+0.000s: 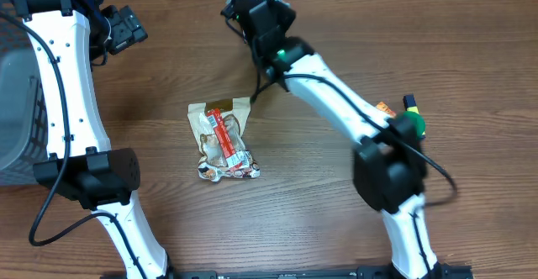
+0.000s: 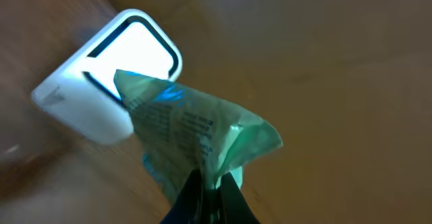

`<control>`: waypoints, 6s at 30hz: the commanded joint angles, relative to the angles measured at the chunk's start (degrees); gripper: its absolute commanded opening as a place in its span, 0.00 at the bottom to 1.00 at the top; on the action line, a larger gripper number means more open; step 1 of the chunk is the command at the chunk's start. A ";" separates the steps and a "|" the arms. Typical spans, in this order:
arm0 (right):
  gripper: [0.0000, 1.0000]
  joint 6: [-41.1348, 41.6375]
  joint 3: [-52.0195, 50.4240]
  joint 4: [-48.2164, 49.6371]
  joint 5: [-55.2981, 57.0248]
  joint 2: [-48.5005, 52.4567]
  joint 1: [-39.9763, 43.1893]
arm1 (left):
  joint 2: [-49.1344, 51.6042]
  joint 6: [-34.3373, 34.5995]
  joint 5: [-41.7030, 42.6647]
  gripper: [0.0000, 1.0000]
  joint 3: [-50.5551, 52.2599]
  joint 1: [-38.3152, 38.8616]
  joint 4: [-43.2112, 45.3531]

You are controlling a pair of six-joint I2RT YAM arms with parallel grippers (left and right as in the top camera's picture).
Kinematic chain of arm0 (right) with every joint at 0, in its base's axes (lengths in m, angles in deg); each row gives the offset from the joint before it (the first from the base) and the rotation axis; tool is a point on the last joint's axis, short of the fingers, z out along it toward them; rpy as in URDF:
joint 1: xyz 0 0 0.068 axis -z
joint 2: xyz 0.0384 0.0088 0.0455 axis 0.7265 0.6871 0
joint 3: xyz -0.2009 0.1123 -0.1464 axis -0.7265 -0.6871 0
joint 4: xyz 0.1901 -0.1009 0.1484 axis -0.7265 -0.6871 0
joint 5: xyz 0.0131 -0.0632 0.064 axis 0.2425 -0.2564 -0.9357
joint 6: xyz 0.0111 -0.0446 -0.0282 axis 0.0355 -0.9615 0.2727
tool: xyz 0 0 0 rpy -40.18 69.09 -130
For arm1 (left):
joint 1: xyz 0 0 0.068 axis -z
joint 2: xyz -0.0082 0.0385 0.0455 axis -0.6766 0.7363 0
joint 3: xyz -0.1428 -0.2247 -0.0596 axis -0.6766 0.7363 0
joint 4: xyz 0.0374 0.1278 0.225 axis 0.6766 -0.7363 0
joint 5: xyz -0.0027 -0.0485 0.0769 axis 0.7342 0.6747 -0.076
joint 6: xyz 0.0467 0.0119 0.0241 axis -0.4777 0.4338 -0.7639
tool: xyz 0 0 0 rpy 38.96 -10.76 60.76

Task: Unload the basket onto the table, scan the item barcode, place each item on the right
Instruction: 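Carry the wipes packet right and drop it beside the jar, then move the right gripper left and grasp the red stick snack, then lift the red stick snack with the right gripper toward the scanner, then hold the red stick snack in front of the white scanner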

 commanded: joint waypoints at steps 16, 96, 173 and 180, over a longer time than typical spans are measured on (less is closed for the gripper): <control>0.08 22.88 -3.85 -55.49 -26.18 -12.33 13.64 | -0.17 -1.05 0.04 1.00 0.22 0.42 -0.11; 0.36 59.12 -21.84 -22.99 -41.13 -5.42 -15.23 | -0.17 -1.05 0.02 1.00 0.22 0.42 -0.11; 0.03 26.49 -21.81 -34.99 -26.16 -39.26 -4.15 | -0.17 -1.05 0.02 1.00 0.22 0.42 -0.11; 0.04 23.02 -8.79 -34.40 -20.83 -27.06 0.96 | -0.17 -1.05 0.04 1.00 0.22 0.42 -0.11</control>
